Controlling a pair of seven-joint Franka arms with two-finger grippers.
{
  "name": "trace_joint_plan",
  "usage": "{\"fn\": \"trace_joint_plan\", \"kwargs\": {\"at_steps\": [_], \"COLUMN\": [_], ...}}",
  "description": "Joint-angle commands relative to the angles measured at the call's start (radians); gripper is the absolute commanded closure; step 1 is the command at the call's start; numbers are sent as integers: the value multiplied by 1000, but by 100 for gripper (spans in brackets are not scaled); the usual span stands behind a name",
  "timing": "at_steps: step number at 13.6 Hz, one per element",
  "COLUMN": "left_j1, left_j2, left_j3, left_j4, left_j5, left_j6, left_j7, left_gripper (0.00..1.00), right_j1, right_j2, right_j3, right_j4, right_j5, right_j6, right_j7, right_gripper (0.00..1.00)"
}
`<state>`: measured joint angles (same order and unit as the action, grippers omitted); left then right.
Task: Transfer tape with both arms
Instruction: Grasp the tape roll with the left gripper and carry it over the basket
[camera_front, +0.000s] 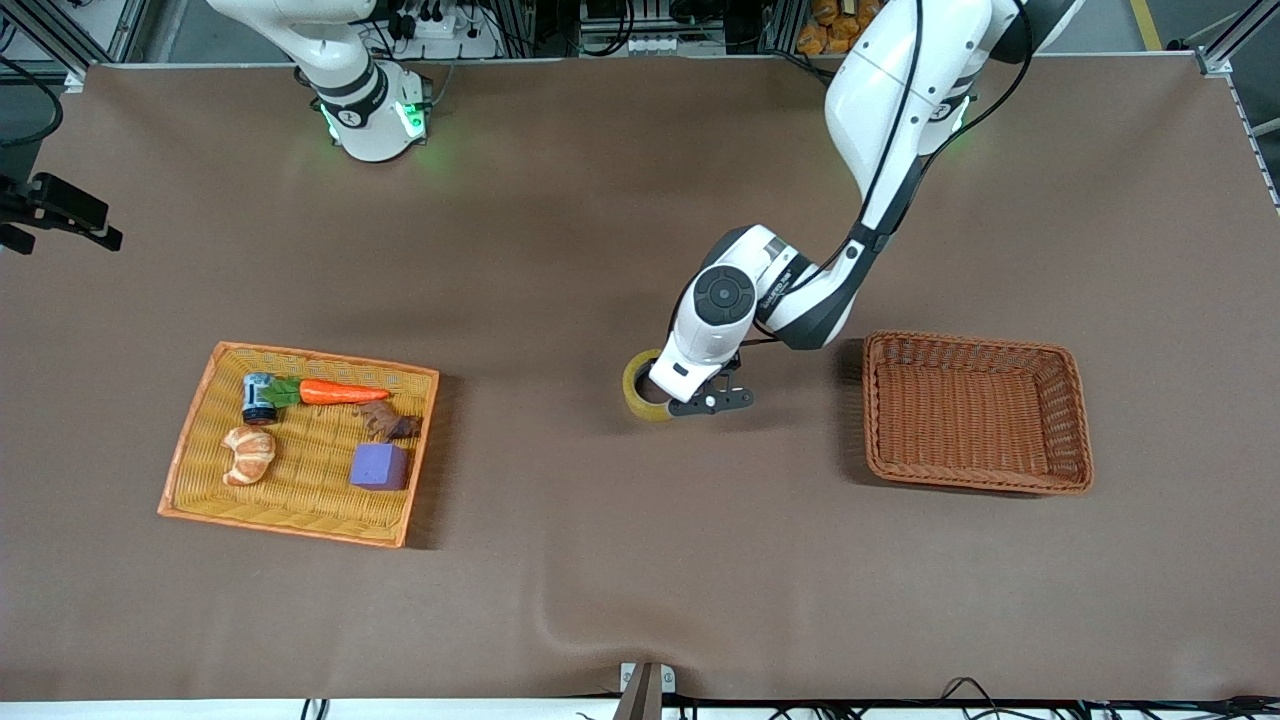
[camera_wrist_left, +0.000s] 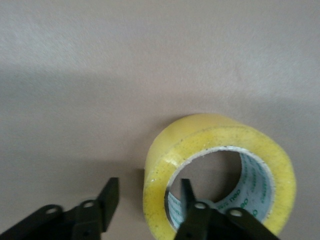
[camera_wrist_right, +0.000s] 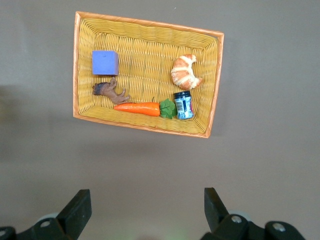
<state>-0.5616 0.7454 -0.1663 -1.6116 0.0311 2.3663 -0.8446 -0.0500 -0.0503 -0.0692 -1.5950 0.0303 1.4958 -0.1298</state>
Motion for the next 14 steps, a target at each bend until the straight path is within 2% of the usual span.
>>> {"fn": "trace_joint_plan", "kwargs": {"at_steps": [1,2,3,5,6,8,11,14], "left_j1": [-8,-9,-8,14,25,124,268,417], "left_j2": [22,23,14,-20,-64,-189,-357,-412], "left_j3": [4,4,4,4,8,4,2,1], "left_j4": [12,13,13,7,-10,-62,-131,-133], "left_j5": [29,29,27,29,29,29,24,13], "left_j6": [33,34,34,24,2,-47,-111,-231], "left_j7": [-22,-19,-24,-19,-16,34,194,456], "left_gripper": [81,95,100,100,100,100,100,100], "right_j1": [4,4,4,4,4,9,9,2], "right_j2": [7,9,9,9,9,7,7,9], "right_j3": [-6,-6,-4,-6,-6,-4,-3,-3], "right_j4": [12,13,13,13,16,20,20,17], "right_j5": [23,23,23,22,20,8,7,8], "right_j6": [-19,-19,-19,-19,-17,-9,-8,-8], "right_j7": [-8,-8,-8,-8,-10,-10,-8,-7], "right_gripper": [0,0,0,0,0,0,0,0]}}
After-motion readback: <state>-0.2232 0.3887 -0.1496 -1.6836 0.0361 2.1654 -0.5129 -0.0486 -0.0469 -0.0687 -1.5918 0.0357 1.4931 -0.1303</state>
